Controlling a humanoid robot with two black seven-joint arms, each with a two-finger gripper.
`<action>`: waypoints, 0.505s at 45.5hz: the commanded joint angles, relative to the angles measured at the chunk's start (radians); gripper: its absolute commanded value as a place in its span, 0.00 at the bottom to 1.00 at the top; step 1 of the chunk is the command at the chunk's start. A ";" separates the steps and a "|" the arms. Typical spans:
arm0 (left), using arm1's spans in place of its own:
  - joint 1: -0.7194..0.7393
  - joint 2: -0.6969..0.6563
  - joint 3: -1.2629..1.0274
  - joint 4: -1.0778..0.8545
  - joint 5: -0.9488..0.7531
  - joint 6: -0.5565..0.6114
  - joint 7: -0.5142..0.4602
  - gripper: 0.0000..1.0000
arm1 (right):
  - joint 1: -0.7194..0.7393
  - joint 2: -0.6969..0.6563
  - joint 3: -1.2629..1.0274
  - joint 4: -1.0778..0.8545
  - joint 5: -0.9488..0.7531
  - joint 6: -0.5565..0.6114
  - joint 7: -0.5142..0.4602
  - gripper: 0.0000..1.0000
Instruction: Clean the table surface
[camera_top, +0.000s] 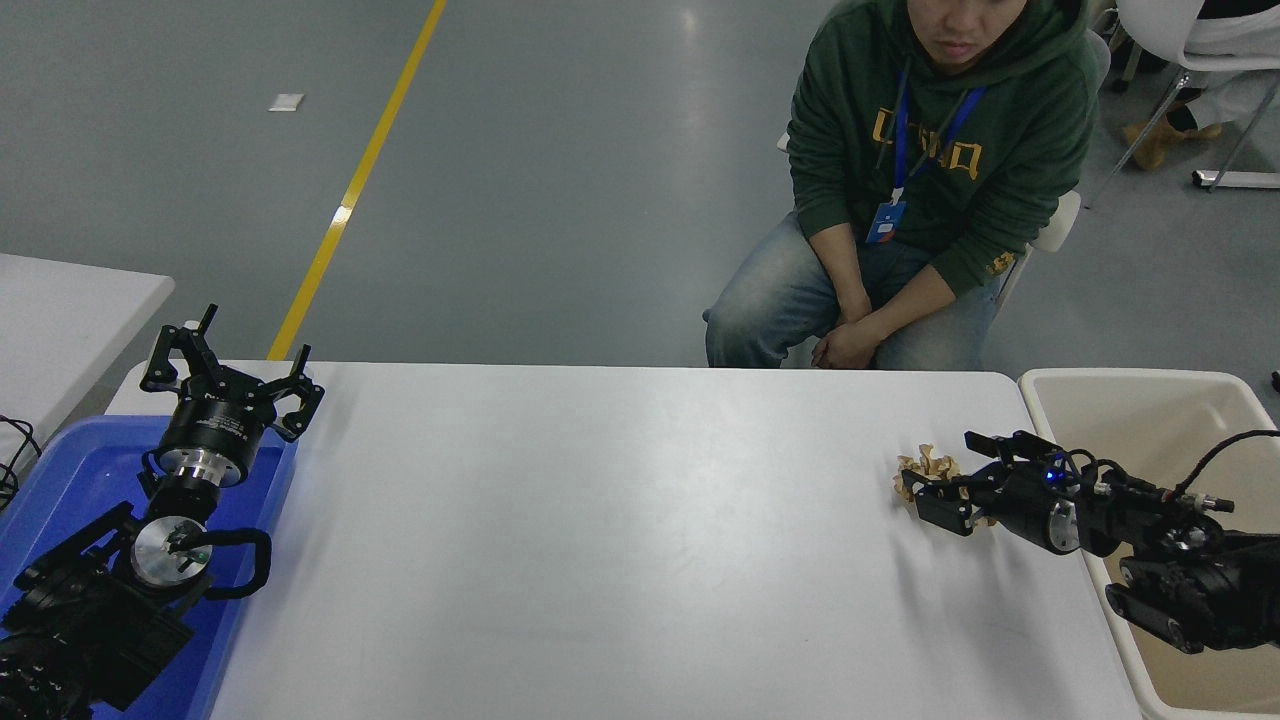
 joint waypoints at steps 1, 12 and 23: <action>0.000 0.000 0.000 0.000 0.000 0.000 0.000 1.00 | 0.008 0.010 -0.011 -0.002 0.025 0.057 0.009 1.00; 0.000 0.000 0.000 0.000 0.000 0.000 0.000 1.00 | 0.024 0.010 -0.110 -0.008 0.025 0.057 0.016 1.00; 0.000 0.000 0.000 -0.001 0.000 0.000 0.000 1.00 | 0.025 0.030 -0.112 -0.023 0.030 0.057 0.014 1.00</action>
